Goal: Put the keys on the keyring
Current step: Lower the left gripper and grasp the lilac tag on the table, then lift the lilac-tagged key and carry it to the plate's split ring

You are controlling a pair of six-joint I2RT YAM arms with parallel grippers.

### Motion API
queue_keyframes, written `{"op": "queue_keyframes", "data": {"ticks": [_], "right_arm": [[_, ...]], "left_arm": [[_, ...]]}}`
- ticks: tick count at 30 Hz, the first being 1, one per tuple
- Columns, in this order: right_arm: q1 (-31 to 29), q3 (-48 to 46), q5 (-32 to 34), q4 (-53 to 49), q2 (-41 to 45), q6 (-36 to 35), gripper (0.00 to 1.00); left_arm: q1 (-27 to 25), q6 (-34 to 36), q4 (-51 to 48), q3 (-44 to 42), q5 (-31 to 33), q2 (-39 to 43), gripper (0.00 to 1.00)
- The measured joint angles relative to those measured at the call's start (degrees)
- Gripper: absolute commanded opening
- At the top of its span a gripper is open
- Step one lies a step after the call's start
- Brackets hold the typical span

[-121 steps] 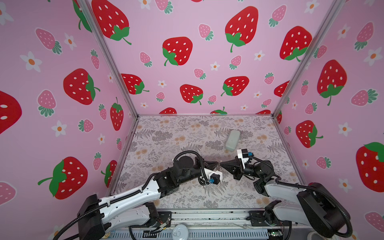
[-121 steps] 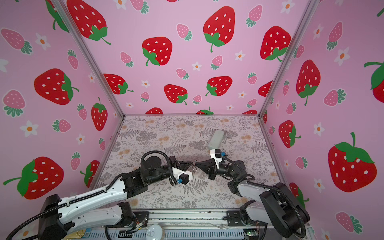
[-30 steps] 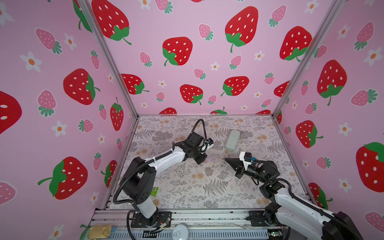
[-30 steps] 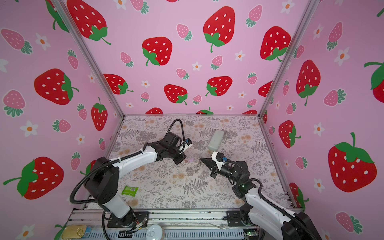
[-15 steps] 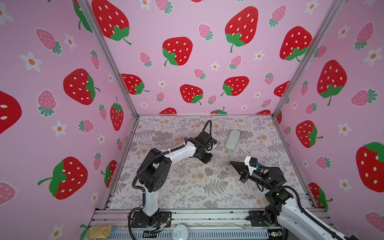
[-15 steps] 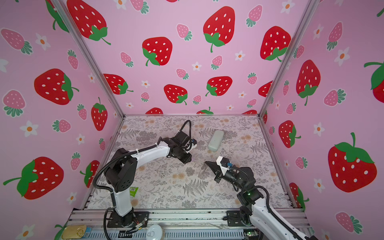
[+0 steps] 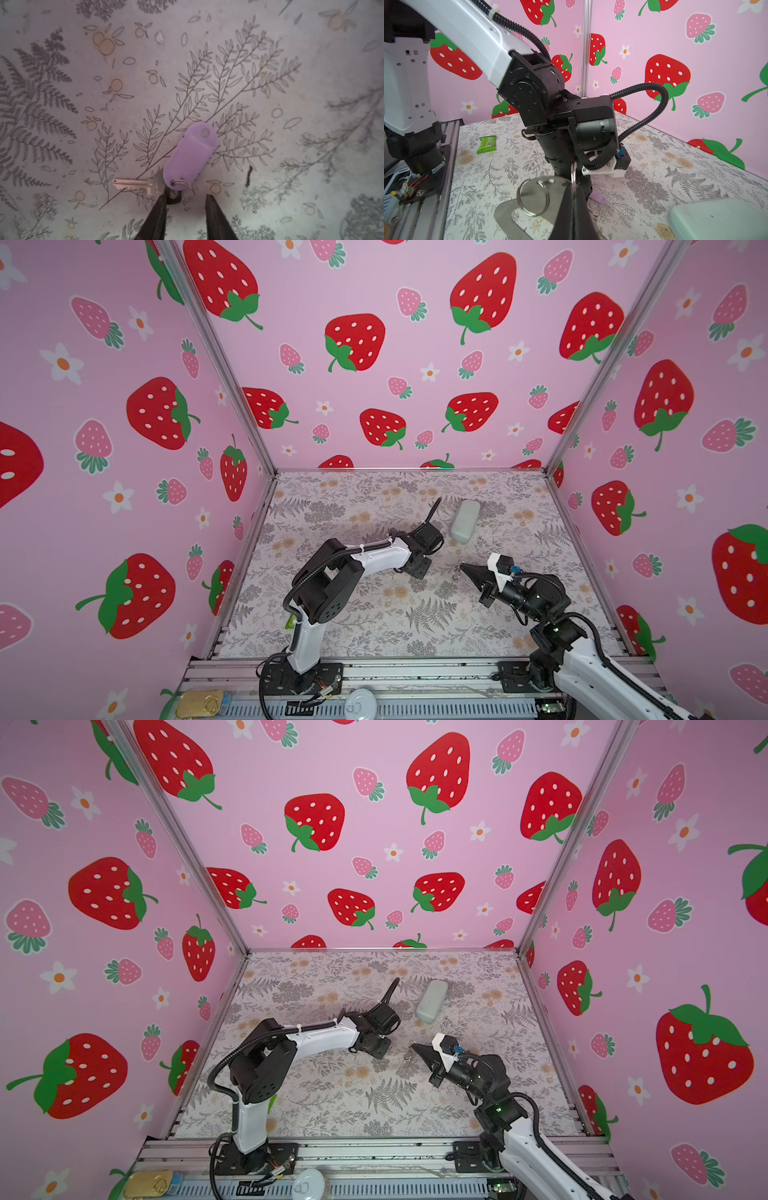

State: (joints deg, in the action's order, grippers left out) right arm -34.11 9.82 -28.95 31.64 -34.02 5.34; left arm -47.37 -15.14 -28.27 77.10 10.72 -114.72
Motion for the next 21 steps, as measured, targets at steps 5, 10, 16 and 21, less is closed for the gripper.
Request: {"op": "queue_keyframes", "data": {"ticks": [5,10,16,21], "right_arm": [[0.0,0.0,0.0,0.0,-0.4,-0.5,0.00],[0.0,0.0,0.0,0.0,-1.0,-0.8,0.00],[0.0,0.0,-0.1,0.0,-2.0,-1.2,0.00],[0.0,0.0,-0.1,-0.1,-2.0,-1.4,0.00]], "left_arm": [[0.0,-0.9,0.9,0.0,0.8,-0.1,0.32],[-0.3,-1.3,2.0,0.0,0.8,-0.1,0.31],[-0.7,-1.7,2.8,0.0,0.9,-0.1,0.31],[-0.6,-1.9,2.8,0.0,1.0,-0.5,0.26]]}}
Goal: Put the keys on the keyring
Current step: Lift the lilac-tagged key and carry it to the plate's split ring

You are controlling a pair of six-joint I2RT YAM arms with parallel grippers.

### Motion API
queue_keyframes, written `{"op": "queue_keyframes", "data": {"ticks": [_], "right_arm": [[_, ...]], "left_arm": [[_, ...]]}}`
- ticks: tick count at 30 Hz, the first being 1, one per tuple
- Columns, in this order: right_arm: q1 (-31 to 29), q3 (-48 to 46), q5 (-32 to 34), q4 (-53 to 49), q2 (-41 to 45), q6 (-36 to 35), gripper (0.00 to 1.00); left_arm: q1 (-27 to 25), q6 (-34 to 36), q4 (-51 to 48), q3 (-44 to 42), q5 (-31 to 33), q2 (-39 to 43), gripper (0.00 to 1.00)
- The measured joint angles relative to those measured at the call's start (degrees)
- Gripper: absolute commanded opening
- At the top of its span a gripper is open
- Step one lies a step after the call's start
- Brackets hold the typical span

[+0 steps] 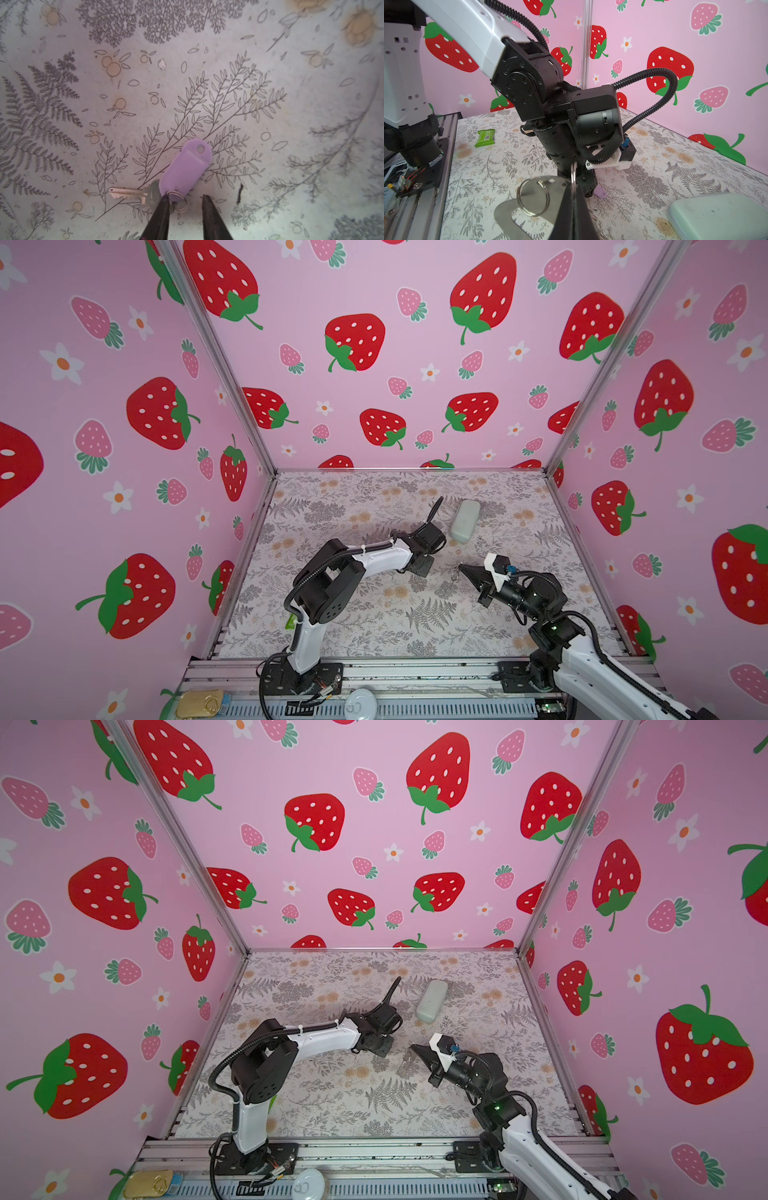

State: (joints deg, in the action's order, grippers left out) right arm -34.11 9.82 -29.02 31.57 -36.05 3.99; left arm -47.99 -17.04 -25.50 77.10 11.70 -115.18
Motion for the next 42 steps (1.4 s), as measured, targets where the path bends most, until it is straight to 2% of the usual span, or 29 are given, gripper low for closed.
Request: {"op": "queue_keyframes", "data": {"ticks": [11,13,19,25,30,33,37,42], "right_arm": [[0.0,0.0,0.0,0.0,-0.3,-0.9,0.00],[0.0,0.0,0.0,0.0,-0.3,-0.9,0.00],[0.0,0.0,0.1,0.0,-0.3,-0.9,0.00],[0.4,-0.6,0.3,2.4,-0.2,-0.4,0.00],[1.3,-2.8,0.0,7.1,-2.0,1.2,0.00],[1.4,-2.8,-1.3,10.9,-5.7,2.2,0.00],[1.6,-2.1,-5.8,14.8,-11.8,3.1,0.00],[1.6,1.6,-13.7,22.2,-20.5,7.6,0.00]], "left_arm": [[0.0,-0.9,0.6,0.2,2.6,-0.5,0.07],[0.0,-0.8,1.1,0.2,3.4,-0.4,0.01],[0.1,1.0,1.3,-1.0,4.1,1.4,0.00],[1.5,7.2,0.0,-5.3,1.3,10.8,0.00],[4.2,15.5,1.2,-8.9,-5.0,23.8,0.00],[6.3,19.9,2.7,-10.0,-11.4,29.5,0.00],[8.8,26.1,4.9,-13.2,-21.9,34.7,0.00],[9.5,34.9,7.4,-17.6,-32.0,39.6,0.00]]}}
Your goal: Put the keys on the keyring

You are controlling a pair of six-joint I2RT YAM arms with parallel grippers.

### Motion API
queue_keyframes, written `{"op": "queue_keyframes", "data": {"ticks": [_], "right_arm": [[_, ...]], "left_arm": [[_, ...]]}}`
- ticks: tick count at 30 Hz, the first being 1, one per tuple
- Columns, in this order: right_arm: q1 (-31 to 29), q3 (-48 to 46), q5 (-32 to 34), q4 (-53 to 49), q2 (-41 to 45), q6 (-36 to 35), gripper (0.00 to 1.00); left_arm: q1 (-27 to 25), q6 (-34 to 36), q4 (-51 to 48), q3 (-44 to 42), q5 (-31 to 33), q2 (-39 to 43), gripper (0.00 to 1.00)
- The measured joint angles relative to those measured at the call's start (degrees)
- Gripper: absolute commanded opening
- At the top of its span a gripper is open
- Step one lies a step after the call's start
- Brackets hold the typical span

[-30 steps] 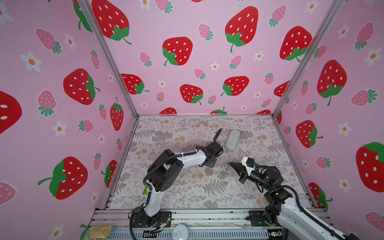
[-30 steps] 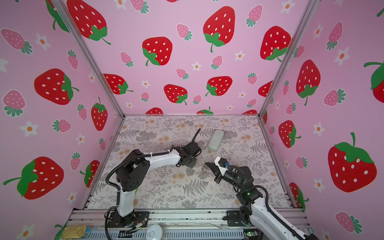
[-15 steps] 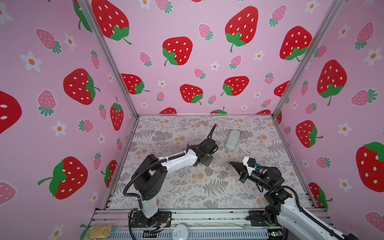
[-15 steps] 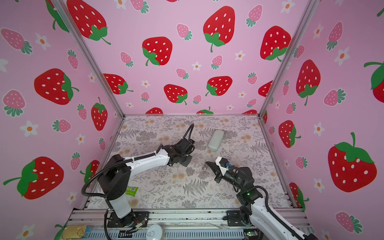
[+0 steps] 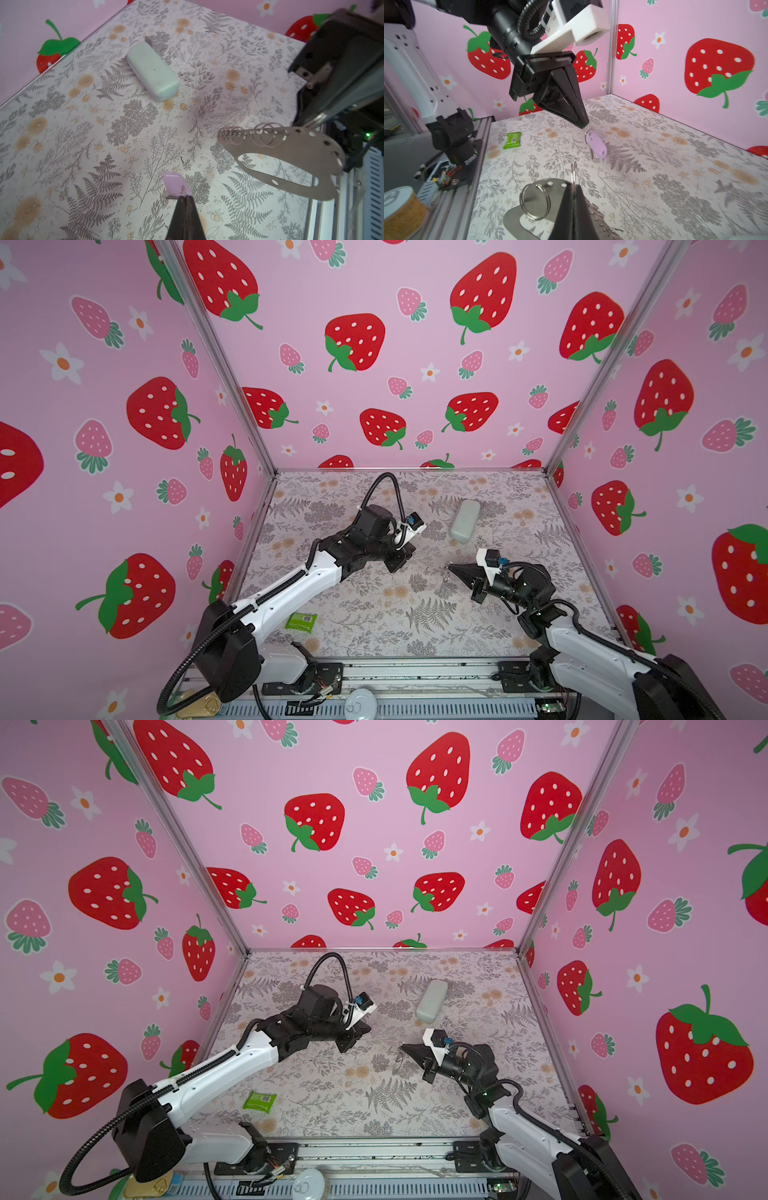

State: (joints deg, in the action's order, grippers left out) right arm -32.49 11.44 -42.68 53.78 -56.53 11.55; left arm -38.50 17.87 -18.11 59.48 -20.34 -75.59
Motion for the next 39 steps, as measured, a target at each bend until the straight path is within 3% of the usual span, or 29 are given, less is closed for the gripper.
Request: {"op": "queue_keyframes", "data": {"ticks": [7,13,26,39], "right_arm": [[-0.1,5.0,-8.8,9.5,-9.0,8.0,0.00],[-0.1,5.3,-12.6,13.5,-10.7,11.3,0.00],[-0.4,6.7,-16.5,18.4,-13.8,17.0,0.00],[-0.4,7.2,-16.9,19.0,-14.5,18.4,0.00]], "left_arm": [[0.0,9.4,2.4,-0.9,-7.8,3.7,0.00],[-1.3,16.8,3.4,-2.3,-9.2,6.0,0.00],[-8.5,29.0,7.1,-5.7,-2.6,9.9,0.00],[-9.4,32.9,12.4,-7.8,1.9,10.4,0.00]]}}
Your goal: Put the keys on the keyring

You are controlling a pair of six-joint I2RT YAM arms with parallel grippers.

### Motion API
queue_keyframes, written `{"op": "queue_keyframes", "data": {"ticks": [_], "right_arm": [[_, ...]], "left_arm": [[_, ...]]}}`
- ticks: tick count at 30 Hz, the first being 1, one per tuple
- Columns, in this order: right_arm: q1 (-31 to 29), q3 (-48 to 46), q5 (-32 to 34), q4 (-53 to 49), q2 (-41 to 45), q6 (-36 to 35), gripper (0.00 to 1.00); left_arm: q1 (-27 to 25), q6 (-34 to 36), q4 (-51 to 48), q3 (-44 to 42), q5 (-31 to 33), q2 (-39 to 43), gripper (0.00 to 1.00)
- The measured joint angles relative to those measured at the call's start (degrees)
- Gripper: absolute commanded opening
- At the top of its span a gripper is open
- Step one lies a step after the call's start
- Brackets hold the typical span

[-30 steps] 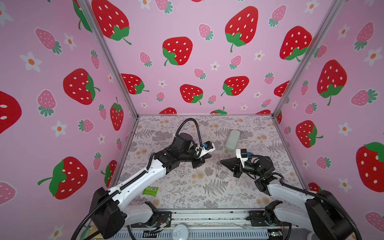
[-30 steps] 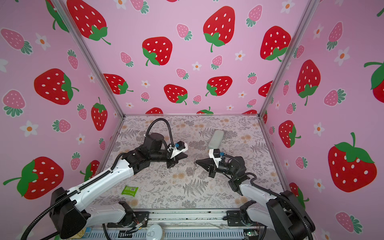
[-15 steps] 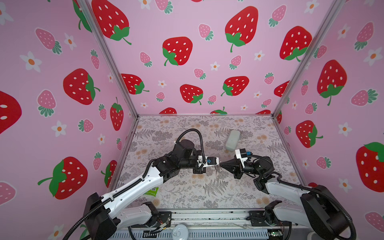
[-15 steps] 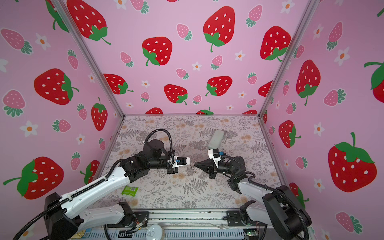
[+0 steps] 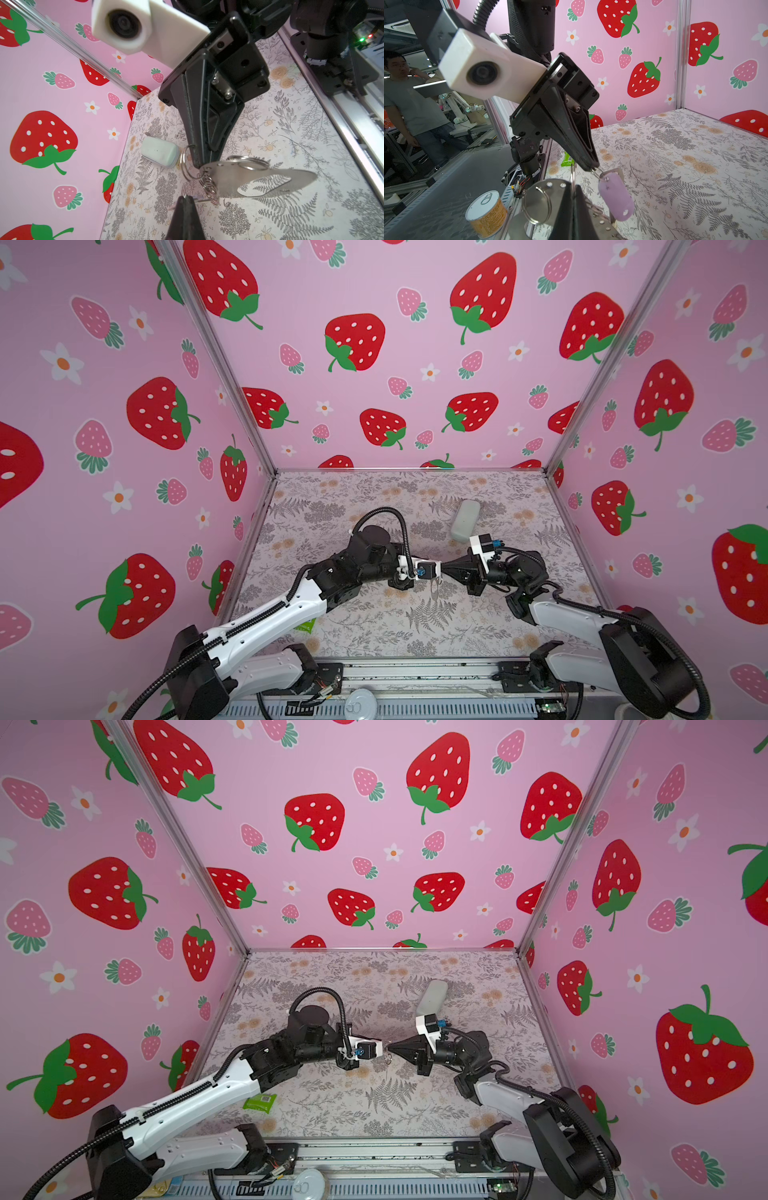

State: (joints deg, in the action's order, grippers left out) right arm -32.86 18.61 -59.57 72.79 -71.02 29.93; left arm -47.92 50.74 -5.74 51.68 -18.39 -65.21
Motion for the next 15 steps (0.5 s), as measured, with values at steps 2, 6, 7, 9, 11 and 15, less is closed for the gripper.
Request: {"op": "queue_keyframes", "data": {"ticks": [2,6,7,9,11,15], "right_arm": [[0.0,0.0,0.1,0.0,-0.5,0.0,0.00],[0.0,0.0,0.9,0.5,-1.3,0.4,0.00],[0.0,0.0,1.2,0.9,-1.4,0.6,0.00],[0.0,0.0,1.7,1.7,-1.6,1.0,0.00],[0.0,0.0,2.0,3.0,-2.0,1.8,0.00],[0.0,0.0,2.3,4.4,-2.6,2.6,0.00]], "left_arm": [[0.0,0.3,0.5,0.0,0.0,0.0,0.00],[0.0,0.5,1.0,-0.1,0.0,0.3,0.00],[0.0,0.5,1.1,-0.2,0.0,0.4,0.00],[0.0,0.5,1.2,-0.5,0.0,0.8,0.00],[0.0,0.5,1.2,-0.5,0.0,1.1,0.00],[-0.1,0.6,1.3,-0.5,0.0,1.2,0.00]]}}
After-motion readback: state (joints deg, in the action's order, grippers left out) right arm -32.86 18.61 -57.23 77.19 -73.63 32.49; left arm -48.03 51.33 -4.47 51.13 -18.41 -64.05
